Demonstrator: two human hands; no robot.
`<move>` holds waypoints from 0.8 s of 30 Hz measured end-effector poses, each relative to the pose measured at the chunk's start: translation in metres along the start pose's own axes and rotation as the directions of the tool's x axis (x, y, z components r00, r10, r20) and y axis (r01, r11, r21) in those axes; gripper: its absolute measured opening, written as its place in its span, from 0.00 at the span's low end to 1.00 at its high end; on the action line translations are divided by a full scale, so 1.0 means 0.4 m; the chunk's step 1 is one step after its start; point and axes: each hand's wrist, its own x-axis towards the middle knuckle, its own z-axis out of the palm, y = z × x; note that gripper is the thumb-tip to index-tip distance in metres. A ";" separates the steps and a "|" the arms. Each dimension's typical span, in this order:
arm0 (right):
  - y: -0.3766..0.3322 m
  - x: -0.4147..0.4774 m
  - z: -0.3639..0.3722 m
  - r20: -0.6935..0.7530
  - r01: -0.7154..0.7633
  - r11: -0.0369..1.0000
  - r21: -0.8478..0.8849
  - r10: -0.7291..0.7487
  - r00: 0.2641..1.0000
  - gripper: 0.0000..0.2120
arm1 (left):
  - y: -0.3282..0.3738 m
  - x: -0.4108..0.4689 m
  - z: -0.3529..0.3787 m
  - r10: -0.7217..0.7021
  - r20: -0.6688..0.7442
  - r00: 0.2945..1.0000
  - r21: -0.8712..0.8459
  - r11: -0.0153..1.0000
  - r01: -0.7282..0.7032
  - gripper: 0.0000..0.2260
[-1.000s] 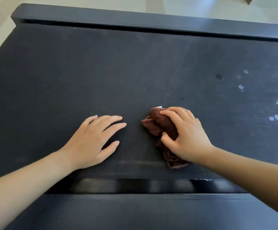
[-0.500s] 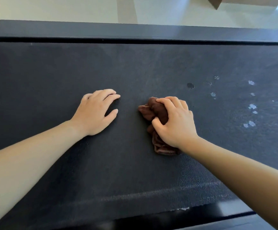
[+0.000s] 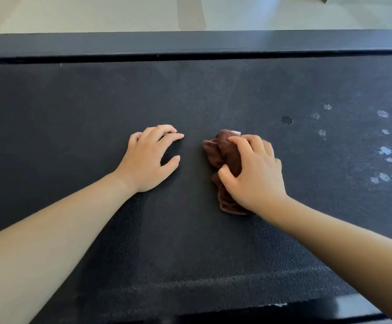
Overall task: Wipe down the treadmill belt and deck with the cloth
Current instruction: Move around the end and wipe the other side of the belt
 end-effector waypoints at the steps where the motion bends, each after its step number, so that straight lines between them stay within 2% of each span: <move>1: 0.000 -0.008 -0.001 -0.002 -0.005 1.000 -0.009 0.005 1.000 0.27 | -0.001 0.000 0.001 0.000 -0.002 1.000 0.000 1.000 0.000 0.21; 8: -0.046 0.109 0.011 0.021 -0.134 0.991 -0.003 0.134 0.991 0.24 | 0.011 -0.007 -0.005 0.003 -0.009 1.000 0.021 1.000 -0.003 0.20; 16: -0.041 0.008 0.011 0.050 0.000 0.999 -0.036 0.002 0.999 0.26 | 0.013 -0.017 -0.016 0.023 0.026 0.999 0.030 0.999 -0.024 0.20; 24: -0.073 0.195 0.071 0.010 -0.020 0.999 0.046 0.020 1.000 0.24 | -0.110 0.128 -0.057 -0.034 0.068 0.997 0.143 0.989 0.024 0.21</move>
